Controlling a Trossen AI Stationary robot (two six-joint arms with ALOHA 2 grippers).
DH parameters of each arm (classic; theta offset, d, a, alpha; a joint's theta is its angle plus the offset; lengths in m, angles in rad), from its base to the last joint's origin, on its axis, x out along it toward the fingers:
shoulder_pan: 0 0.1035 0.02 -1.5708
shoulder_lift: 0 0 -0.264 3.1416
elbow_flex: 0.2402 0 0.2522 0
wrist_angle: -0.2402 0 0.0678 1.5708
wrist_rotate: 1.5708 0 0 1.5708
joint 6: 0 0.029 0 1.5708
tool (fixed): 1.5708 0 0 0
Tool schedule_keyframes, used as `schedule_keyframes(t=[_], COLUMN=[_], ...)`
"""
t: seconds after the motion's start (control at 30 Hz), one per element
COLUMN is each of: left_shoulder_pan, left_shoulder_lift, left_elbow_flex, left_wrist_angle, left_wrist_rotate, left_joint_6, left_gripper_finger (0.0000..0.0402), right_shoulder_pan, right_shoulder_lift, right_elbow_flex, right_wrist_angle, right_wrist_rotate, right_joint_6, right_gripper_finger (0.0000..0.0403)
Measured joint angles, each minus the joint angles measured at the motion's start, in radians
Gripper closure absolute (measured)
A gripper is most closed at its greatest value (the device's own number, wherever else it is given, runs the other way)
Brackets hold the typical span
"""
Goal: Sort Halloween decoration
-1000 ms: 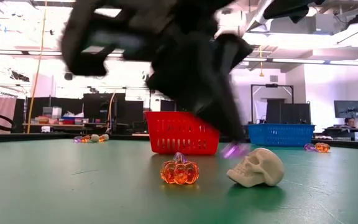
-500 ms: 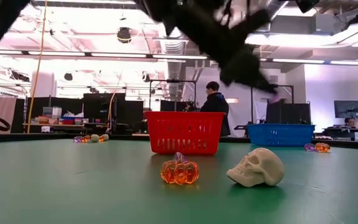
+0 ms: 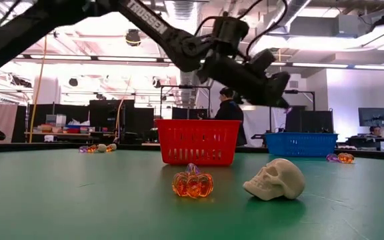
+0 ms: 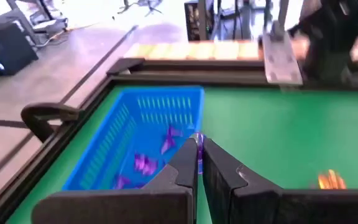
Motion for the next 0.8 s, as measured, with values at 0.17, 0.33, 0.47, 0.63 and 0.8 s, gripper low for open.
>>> schedule_keyframes(t=[0.17,0.33,0.47,0.63,0.8], left_shoulder_pan=[0.032,0.058,0.069,0.073,0.073], left_shoulder_lift=[0.119,0.201,0.215,0.198,0.112], left_elbow_flex=[0.208,0.395,0.439,0.440,0.440], left_wrist_angle=[-0.161,-0.349,-0.407,-0.461,-0.645], left_wrist_rotate=[0.010,-0.001,-0.009,-0.010,-0.039], left_joint_6=[-0.102,-0.144,-0.131,-0.117,0.004], left_gripper_finger=[0.0401,0.0398,0.0372,0.0324,0.0297], right_shoulder_pan=[0.006,0.006,0.006,0.006,0.006], right_shoulder_lift=[-0.005,-0.005,-0.005,-0.005,-0.005], right_elbow_flex=[0.000,0.000,0.000,0.000,0.000], right_wrist_angle=[0.020,0.016,0.006,-0.015,-0.048], right_wrist_rotate=[0.002,0.002,0.001,0.000,-0.001], right_joint_6=[-0.026,-0.029,-0.030,-0.014,0.036], right_gripper_finger=[0.0322,0.0322,0.0322,0.0322,0.0322])
